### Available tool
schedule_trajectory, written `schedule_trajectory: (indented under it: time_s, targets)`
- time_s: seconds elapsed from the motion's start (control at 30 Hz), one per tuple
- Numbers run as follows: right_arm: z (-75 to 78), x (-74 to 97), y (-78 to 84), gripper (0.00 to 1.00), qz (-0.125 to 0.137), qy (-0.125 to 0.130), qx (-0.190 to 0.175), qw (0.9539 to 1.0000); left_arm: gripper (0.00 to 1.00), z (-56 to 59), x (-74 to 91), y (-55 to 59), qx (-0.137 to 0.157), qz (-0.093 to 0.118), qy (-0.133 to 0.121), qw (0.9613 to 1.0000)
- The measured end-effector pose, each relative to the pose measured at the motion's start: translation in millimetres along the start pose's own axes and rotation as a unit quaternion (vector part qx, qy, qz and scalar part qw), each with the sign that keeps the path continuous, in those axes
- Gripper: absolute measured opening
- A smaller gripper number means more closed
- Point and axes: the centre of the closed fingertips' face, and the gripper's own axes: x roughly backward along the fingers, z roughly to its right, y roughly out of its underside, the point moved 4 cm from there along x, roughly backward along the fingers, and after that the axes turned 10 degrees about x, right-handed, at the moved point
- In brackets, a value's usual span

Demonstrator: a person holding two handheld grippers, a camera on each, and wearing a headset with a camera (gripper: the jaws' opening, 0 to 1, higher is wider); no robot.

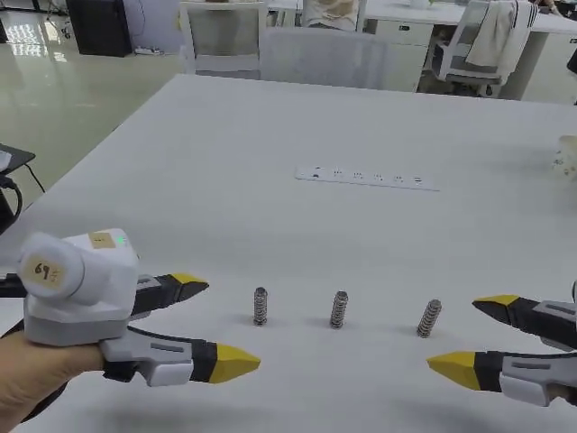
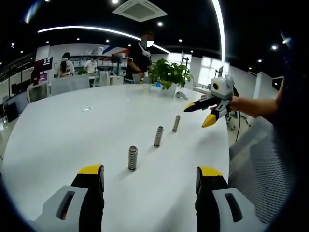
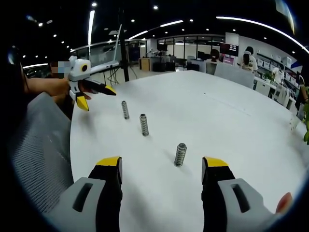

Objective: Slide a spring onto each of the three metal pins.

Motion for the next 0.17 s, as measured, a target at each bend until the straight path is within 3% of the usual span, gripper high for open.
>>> schedule_trajectory:
  time_s: [0.17]
  targets:
    - [0.7, 0.8, 1.6, 0.67, 0.001, 0.002, -0.002, 1.0000, 0.74, 0.2, -0.4, 0.6, 0.001, -0.001, 0.000, 1.0000]
